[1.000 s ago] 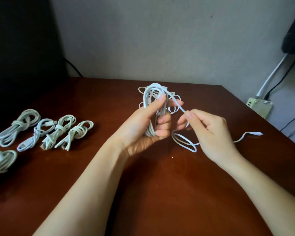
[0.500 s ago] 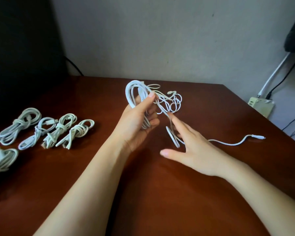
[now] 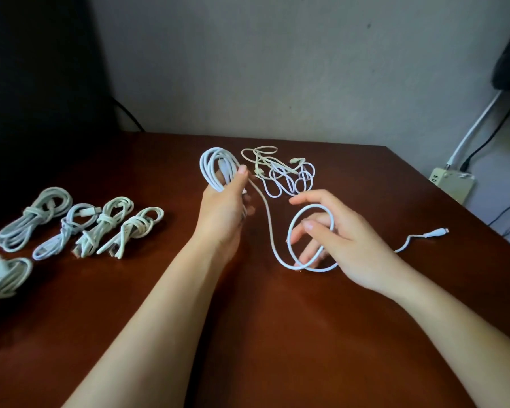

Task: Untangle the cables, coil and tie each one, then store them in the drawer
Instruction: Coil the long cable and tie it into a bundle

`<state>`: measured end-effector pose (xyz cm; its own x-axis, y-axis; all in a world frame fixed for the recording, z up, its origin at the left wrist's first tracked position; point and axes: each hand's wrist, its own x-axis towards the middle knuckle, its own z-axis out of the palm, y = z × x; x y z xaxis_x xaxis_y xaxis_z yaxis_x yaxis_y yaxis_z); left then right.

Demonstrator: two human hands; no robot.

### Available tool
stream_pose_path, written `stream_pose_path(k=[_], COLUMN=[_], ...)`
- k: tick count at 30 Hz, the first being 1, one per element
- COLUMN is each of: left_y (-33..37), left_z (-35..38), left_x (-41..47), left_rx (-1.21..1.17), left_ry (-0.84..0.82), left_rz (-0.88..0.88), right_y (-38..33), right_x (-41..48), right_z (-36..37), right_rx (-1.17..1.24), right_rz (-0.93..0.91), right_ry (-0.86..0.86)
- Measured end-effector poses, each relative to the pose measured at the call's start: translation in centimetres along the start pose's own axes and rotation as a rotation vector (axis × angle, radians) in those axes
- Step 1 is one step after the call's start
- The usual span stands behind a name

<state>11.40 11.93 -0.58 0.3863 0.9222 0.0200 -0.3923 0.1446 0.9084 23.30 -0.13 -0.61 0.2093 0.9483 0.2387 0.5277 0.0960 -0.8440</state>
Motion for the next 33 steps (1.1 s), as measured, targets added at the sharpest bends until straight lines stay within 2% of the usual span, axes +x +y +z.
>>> stream_pose_path(k=[4,9,13,18,23,25,29,33], left_y=[-0.2,0.2,0.3,0.2,0.5,0.6,0.5,0.1], left_z=[-0.2,-0.3,-0.4,-0.6,-1.3,-1.5,-1.6,-1.6], left_x=[0.2,0.0,0.5,1.0,1.5,1.6,1.7,1.7], left_rx=[0.068,-0.241,-0.303,-0.342,-0.467,-0.514,-0.503,-0.326], left_ry=[-0.019,-0.154,-0.167,-0.144,-0.091,-0.064,-0.022,-0.027], left_rz=[-0.056,-0.306,-0.341,-0.314,-0.339,-0.349,-0.358,-0.357], right_y=[-0.5,-0.9,-0.9,-0.5,0.3,0.4,0.6,0.6], right_x=[0.0,0.1,0.1,-0.1,-0.3,-0.3,-0.2,0.0], right_z=[-0.2,-0.6,-1.2,-0.7,-0.8,-1.0,-0.8,-0.5], right_rx=[0.137,0.448,0.518,0.281,-0.444,-0.607,-0.608,-0.519], right_rz=[-0.034,-0.042,0.013,0.014,-0.082,-0.124,-0.146,-0.205], right_ry=[-0.001,0.047,-0.020,-0.125,-0.055,-0.040,0.029,0.215])
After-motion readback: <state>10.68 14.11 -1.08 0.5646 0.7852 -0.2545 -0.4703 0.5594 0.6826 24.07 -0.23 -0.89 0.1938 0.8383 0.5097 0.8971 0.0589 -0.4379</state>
